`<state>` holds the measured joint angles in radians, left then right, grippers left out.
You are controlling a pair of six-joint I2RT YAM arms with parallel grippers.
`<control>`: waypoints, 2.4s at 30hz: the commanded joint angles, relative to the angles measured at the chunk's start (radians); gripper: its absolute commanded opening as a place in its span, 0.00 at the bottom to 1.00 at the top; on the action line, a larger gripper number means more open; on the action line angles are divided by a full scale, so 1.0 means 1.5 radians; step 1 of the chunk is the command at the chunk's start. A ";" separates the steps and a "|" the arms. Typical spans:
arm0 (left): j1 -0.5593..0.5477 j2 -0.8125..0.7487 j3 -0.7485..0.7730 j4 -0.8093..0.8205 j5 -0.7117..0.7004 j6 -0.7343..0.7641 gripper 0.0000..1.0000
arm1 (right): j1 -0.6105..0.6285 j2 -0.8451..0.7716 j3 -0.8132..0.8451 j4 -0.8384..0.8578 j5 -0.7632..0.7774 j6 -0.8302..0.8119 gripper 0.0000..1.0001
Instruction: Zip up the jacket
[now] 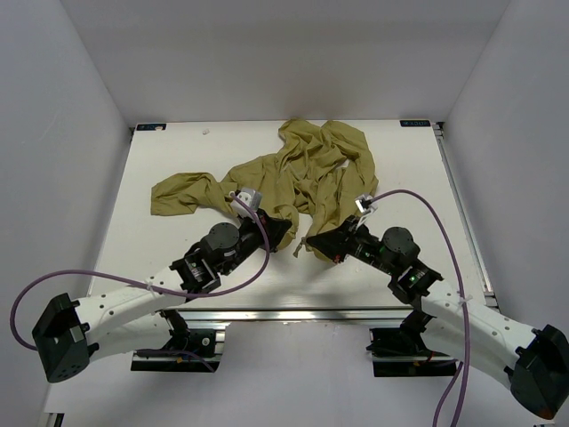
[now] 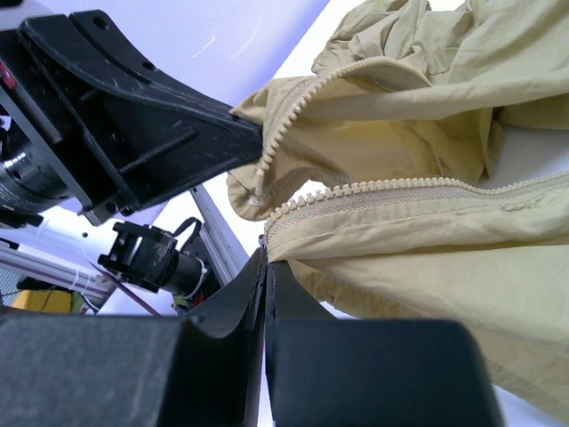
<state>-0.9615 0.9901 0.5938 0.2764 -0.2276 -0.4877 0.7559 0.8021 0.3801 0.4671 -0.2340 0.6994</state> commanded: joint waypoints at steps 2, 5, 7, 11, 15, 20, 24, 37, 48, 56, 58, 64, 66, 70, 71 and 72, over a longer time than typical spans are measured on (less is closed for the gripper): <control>0.001 0.006 -0.004 0.023 -0.006 0.022 0.00 | 0.002 0.014 0.040 0.038 0.002 0.014 0.00; 0.001 0.008 -0.003 0.025 -0.006 0.028 0.00 | 0.002 0.024 0.047 0.047 -0.001 0.016 0.00; 0.001 0.009 -0.003 0.026 -0.009 0.028 0.00 | 0.002 0.028 0.051 0.049 0.001 0.017 0.00; 0.001 0.007 -0.006 0.031 -0.008 0.030 0.00 | 0.002 0.036 0.056 0.049 -0.004 0.019 0.00; 0.001 0.008 -0.007 0.031 -0.007 0.030 0.00 | 0.002 0.040 0.056 0.057 -0.001 0.026 0.00; 0.001 0.006 -0.008 0.034 -0.004 0.032 0.00 | 0.002 0.045 0.058 0.070 0.003 0.028 0.00; 0.001 0.006 -0.011 0.037 -0.004 0.031 0.00 | 0.002 0.052 0.062 0.075 0.006 0.029 0.00; 0.001 -0.007 -0.017 0.042 0.006 0.033 0.00 | 0.002 0.067 0.077 0.066 0.037 0.033 0.00; 0.001 -0.024 -0.043 0.063 0.028 0.045 0.00 | 0.002 0.066 0.098 0.002 0.058 0.049 0.00; 0.001 -0.034 -0.052 0.071 0.097 0.111 0.00 | 0.002 0.082 0.126 -0.059 0.044 0.026 0.00; 0.001 -0.043 -0.064 0.078 0.119 0.122 0.00 | 0.002 0.083 0.131 -0.068 0.039 0.020 0.00; 0.001 -0.060 -0.082 0.084 0.151 0.160 0.00 | 0.000 0.088 0.156 -0.121 0.007 -0.008 0.00; 0.001 -0.062 -0.080 0.067 0.152 0.169 0.00 | -0.004 0.086 0.158 -0.127 0.000 -0.015 0.00; 0.001 -0.066 -0.087 0.061 0.203 0.180 0.00 | -0.012 0.083 0.163 -0.137 -0.029 -0.019 0.00; 0.001 -0.065 -0.087 0.057 0.227 0.192 0.00 | -0.014 0.084 0.167 -0.140 -0.035 -0.020 0.00; 0.001 -0.064 -0.085 0.051 0.231 0.196 0.00 | -0.021 0.086 0.169 -0.142 -0.041 -0.020 0.00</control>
<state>-0.9611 0.9131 0.4702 0.3710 0.0181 -0.2352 0.7414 0.9379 0.5755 0.2451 -0.2489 0.6910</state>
